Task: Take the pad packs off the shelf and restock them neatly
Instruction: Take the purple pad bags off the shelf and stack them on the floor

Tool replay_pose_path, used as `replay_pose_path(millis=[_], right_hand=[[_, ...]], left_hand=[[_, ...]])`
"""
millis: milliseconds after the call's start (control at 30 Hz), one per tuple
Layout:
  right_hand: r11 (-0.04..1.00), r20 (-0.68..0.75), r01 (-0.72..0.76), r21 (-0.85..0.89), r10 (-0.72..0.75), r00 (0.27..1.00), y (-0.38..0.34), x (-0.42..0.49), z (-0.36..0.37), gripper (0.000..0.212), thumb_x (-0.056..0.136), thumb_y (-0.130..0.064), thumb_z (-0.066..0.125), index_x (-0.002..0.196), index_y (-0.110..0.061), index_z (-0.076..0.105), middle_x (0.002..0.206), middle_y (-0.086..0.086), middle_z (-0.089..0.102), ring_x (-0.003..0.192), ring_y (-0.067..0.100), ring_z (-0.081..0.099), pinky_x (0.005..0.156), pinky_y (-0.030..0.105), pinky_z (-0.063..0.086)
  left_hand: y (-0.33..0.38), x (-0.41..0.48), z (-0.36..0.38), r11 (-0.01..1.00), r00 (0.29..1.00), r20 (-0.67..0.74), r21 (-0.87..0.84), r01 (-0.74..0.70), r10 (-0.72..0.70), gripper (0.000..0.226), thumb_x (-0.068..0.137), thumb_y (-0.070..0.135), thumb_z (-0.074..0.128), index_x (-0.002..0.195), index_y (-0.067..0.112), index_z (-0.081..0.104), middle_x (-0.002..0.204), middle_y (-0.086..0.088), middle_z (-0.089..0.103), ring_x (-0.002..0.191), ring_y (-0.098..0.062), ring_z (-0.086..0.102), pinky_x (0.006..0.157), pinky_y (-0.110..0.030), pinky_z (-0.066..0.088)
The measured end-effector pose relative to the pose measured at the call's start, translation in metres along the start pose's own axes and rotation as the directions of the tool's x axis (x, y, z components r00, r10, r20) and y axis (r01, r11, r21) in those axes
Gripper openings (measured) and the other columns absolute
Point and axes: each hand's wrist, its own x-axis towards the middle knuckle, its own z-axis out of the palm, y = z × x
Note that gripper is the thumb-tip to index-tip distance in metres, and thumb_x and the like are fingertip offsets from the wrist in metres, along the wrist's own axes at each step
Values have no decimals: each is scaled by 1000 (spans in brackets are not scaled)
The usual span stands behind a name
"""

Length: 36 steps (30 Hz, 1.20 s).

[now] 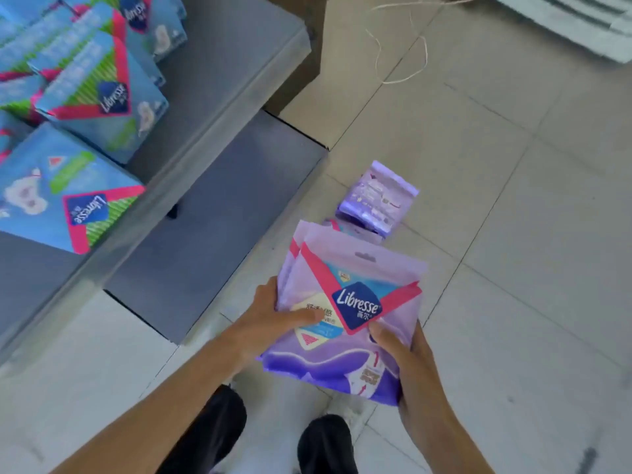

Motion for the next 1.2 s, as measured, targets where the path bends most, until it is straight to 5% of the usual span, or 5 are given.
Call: replay_pose_path(millis=[167, 400, 600, 900, 1200], right_hand=[[979, -113, -146, 146, 163, 980, 107, 14, -3, 62, 66, -23, 77, 123, -15, 55, 112, 12, 70, 100, 33, 69, 77, 41, 57], [968, -236, -131, 212, 181, 955, 183, 72, 13, 58, 60, -16, 78, 115, -15, 59, 105, 12, 72, 95, 34, 70, 79, 44, 57], [974, -248, -107, 199, 156, 956, 239, 172, 3, 57, 57, -15, 79, 111, -12, 63, 104, 14, 73, 91, 35, 71, 84, 47, 57], [999, -380, -15, 43, 30, 924, 305, 307, -31, 51, 58, -25, 84, 105, -18, 67, 100, 5, 75, 94, 27, 71, 89, 53, 54], [982, -383, -105, -157, 38, 923, 323, 334, -29, 67, 53, -48, 77, 113, -22, 64, 103, -4, 73, 97, 16, 69, 94, 45, 53]], left_hand=[[-87, 31, -8, 987, 980, -156, 85, 135, -121, 55, 75, 10, 78, 110, 18, 37, 92, 5, 59, 71, -6, 64, 48, -12, 51], [-161, 93, -40, 959, 979, -167, 236, 154, -116, 56, 75, 20, 79, 111, 20, 37, 100, 2, 59, 82, -8, 64, 52, -13, 51], [-200, 197, -78, 909, 983, -172, 396, 130, -66, 81, 38, 55, 79, 106, 16, 60, 106, -10, 66, 86, -18, 71, 70, -30, 59], [-243, 312, -70, 892, 997, -64, 452, 2, 30, 62, 50, 46, 87, 100, 14, 66, 90, 0, 74, 77, -11, 72, 63, -23, 54], [-265, 342, -63, 835, 978, -207, 545, 83, 38, 66, 71, 30, 83, 119, 13, 41, 107, 3, 58, 91, -14, 58, 64, -20, 44]])
